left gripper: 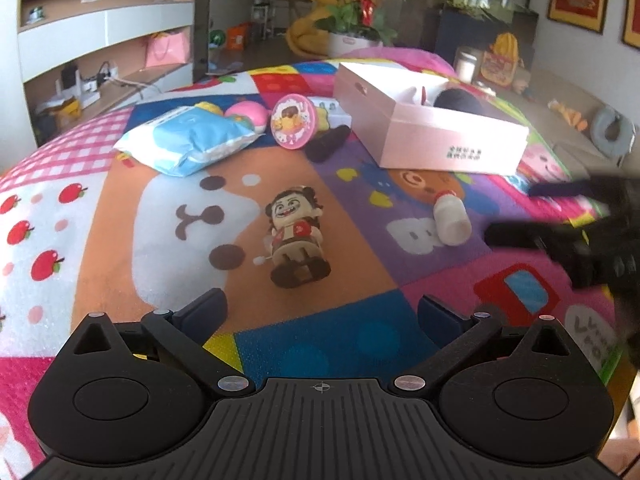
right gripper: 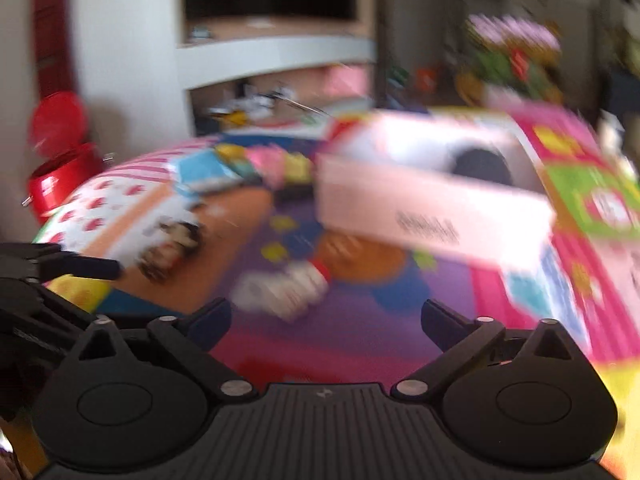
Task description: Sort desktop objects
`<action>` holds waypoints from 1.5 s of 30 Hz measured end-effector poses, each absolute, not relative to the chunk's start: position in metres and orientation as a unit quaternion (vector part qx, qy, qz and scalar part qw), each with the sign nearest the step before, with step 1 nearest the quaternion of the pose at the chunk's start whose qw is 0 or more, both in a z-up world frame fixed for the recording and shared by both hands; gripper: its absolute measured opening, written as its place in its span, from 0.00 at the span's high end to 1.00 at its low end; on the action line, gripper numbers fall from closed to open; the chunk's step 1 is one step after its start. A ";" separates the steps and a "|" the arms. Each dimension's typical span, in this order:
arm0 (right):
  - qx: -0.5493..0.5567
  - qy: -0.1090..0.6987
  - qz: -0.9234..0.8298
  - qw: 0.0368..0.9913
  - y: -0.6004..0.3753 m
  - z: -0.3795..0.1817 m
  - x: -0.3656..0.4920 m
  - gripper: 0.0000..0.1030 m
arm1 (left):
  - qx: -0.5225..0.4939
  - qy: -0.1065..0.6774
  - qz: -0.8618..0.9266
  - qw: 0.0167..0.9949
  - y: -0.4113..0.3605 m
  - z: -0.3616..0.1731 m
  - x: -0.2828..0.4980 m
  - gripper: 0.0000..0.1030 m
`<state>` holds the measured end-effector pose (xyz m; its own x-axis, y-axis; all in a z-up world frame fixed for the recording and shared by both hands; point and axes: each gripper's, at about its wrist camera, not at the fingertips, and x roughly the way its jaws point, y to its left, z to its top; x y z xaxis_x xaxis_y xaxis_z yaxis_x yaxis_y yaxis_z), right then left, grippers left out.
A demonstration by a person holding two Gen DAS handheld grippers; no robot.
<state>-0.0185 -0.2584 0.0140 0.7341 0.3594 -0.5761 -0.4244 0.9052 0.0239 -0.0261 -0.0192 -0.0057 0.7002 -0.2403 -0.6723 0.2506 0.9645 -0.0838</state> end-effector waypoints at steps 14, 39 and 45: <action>-0.030 0.341 0.177 0.923 -0.255 -0.003 0.020 0.49 | -0.045 0.353 -0.176 0.918 -0.003 0.001 -0.018 0.00; 0.037 0.295 0.084 0.951 -0.307 -0.005 -0.034 0.15 | 0.045 0.313 -0.188 0.930 -0.034 0.009 0.006 0.00; 0.006 0.281 0.083 0.956 -0.296 -0.005 -0.041 0.10 | 0.075 0.325 -0.186 0.924 -0.050 -0.006 0.020 0.09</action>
